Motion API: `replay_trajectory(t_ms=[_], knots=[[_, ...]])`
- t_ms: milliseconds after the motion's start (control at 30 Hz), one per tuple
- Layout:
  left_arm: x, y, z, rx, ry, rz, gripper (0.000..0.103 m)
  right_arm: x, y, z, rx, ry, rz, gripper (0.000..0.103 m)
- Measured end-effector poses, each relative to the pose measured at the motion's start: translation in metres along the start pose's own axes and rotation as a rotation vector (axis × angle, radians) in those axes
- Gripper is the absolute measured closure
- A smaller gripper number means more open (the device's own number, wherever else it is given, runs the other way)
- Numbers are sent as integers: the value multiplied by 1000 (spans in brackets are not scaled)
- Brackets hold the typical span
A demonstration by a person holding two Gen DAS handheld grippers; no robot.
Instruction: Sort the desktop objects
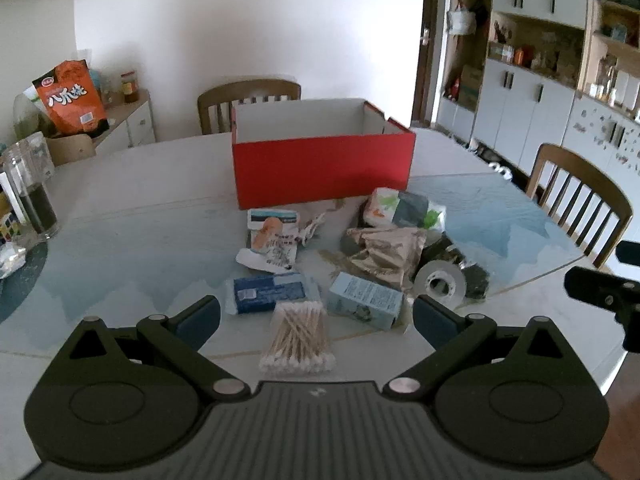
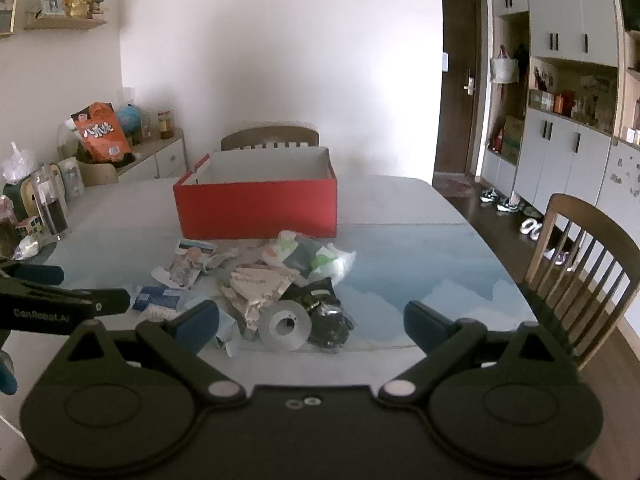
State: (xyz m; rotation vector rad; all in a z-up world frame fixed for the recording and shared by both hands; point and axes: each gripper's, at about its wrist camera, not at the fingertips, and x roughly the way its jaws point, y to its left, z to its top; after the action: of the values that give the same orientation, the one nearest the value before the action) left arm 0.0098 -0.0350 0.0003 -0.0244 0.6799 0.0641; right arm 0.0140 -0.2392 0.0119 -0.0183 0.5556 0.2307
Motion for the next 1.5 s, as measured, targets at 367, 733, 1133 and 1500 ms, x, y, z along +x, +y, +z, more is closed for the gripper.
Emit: replay_trajectory(t_ms=[367,733,1133,1500], knots=[[3,0,2,-6,-9,-7,0,6,-4,-1,-4,10,2,12],[1,-4,5,12,-31,-9,0,6,-5,1,-3,13,1,12],[-2,-5,3,1,-35,0,0,4,-6,1,-12,22,19,12],[3,-7,-2,-11,-45,50,0,10,-9,2,-35,21,49,18]])
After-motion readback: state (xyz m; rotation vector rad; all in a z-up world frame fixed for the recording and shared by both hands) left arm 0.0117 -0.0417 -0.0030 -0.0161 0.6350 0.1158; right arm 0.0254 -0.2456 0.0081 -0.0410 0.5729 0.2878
